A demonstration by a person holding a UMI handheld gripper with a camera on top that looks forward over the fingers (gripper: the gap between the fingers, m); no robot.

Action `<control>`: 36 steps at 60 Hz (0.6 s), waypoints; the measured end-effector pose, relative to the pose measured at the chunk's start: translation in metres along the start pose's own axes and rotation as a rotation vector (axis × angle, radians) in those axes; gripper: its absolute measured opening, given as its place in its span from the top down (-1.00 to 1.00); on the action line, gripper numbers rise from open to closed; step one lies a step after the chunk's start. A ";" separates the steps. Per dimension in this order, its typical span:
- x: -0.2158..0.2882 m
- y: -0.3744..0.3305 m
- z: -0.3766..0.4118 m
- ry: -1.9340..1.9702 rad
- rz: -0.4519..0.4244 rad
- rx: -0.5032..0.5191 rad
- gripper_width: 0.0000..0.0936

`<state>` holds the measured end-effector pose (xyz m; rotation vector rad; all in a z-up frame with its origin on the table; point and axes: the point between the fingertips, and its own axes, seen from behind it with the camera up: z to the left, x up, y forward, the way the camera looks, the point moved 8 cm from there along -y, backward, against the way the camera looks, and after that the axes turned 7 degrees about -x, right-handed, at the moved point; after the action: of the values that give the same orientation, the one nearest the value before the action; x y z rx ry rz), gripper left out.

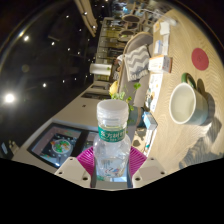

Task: Pour water

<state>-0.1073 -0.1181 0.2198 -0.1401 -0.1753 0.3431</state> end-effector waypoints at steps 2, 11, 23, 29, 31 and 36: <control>0.008 0.005 -0.006 0.097 -0.002 0.017 0.13; 0.027 0.021 -0.032 0.466 0.019 0.063 0.13; 0.025 0.023 -0.060 0.631 0.065 0.074 0.13; 0.023 0.020 -0.057 0.604 0.073 0.064 0.13; 0.021 0.019 -0.055 0.585 0.078 0.057 0.13; 0.020 0.018 -0.047 0.470 0.094 0.018 0.13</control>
<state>-0.0851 -0.0991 0.1739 -0.2079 0.2997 0.3957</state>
